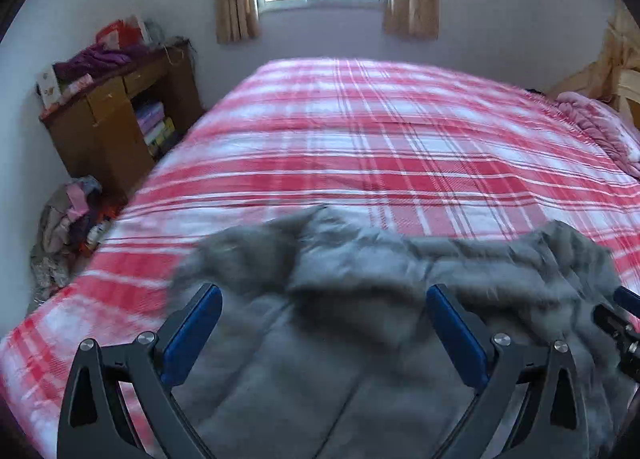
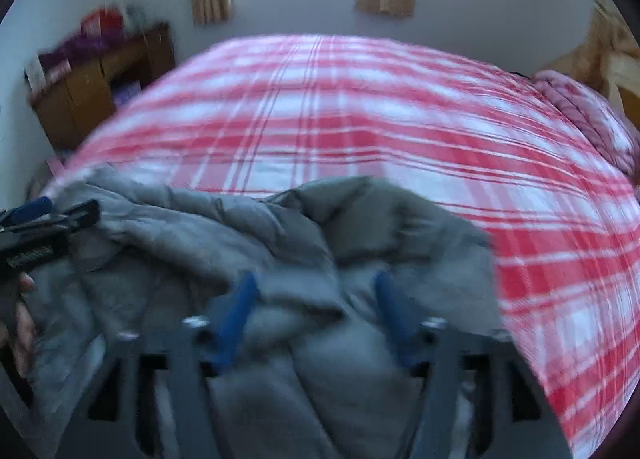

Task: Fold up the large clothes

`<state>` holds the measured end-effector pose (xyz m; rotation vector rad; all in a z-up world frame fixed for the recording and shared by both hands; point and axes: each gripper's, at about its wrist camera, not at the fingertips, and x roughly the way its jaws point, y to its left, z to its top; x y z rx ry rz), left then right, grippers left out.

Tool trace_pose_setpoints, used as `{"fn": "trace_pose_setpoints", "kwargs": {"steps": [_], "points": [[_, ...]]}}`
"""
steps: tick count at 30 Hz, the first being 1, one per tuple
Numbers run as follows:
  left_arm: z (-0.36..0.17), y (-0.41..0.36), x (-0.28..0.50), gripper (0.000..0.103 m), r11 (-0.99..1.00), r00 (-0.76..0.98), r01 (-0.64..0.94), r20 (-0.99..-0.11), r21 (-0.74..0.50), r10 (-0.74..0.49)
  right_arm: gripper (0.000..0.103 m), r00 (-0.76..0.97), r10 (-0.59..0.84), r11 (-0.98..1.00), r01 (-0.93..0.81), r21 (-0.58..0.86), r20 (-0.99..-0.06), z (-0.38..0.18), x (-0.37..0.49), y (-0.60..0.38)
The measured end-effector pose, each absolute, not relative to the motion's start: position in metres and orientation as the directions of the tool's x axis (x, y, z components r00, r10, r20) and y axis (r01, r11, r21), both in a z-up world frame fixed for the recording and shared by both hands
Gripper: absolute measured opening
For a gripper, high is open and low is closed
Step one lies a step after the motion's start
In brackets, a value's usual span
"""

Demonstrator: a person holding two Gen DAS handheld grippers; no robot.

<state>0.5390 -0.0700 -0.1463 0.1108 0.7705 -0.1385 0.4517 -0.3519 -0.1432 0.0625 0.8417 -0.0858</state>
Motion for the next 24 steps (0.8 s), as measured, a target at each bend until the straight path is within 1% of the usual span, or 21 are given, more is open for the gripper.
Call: {"fn": "trace_pose_setpoints", "kwargs": {"steps": [2, 4, 7, 10, 13, 14, 15, 19, 24], "points": [[-0.14, -0.044, 0.498, 0.102, 0.983, 0.714, 0.164, -0.697, 0.081, -0.062, 0.068, 0.65, -0.027, 0.994, 0.101, 0.052, -0.759, -0.139, 0.417, -0.365], [-0.145, -0.021, 0.458, 0.102, 0.978, 0.71, 0.177, -0.703, 0.112, -0.048, 0.068, 0.633, -0.016, 0.994, 0.093, 0.055, -0.774, -0.143, 0.377, -0.371], [-0.167, 0.012, 0.397, 0.102, 0.97, 0.685, 0.166, -0.728, 0.175, 0.015, 0.068, 0.602, -0.018, 0.996, 0.084, 0.041, -0.798, -0.158, 0.31, -0.379], [-0.19, 0.042, 0.34, 0.102, 0.974, 0.646, 0.156, -0.763, 0.166, 0.027, 0.068, 0.575, -0.032, 0.993, 0.111, 0.039, -0.817, -0.176, 0.239, -0.389], [-0.208, 0.062, 0.293, 0.102, 0.971, 0.638, 0.125, -0.766, 0.204, 0.079, 0.07, 0.567, -0.047, 0.987, 0.15, 0.048, -0.822, -0.183, 0.191, -0.398], [-0.212, 0.068, 0.282, 0.102, 0.973, 0.633, 0.114, -0.769, 0.202, 0.086, 0.073, 0.575, -0.052, 0.985, 0.163, 0.052, -0.817, -0.184, 0.174, -0.401], [-0.214, 0.075, 0.27, 0.102, 0.978, 0.629, 0.103, -0.774, 0.182, 0.078, 0.073, 0.584, -0.051, 0.983, 0.172, 0.063, -0.81, -0.183, 0.159, -0.401], [-0.216, 0.094, 0.235, 0.102, 0.992, 0.619, 0.068, -0.784, 0.104, 0.039, 0.074, 0.606, -0.04, 0.981, 0.173, 0.083, -0.794, -0.178, 0.119, -0.395], [-0.222, 0.101, 0.209, 0.102, 0.994, 0.61, 0.065, -0.792, 0.089, 0.031, 0.074, 0.617, -0.016, 0.977, 0.176, 0.118, -0.787, -0.178, 0.093, -0.387]]}}
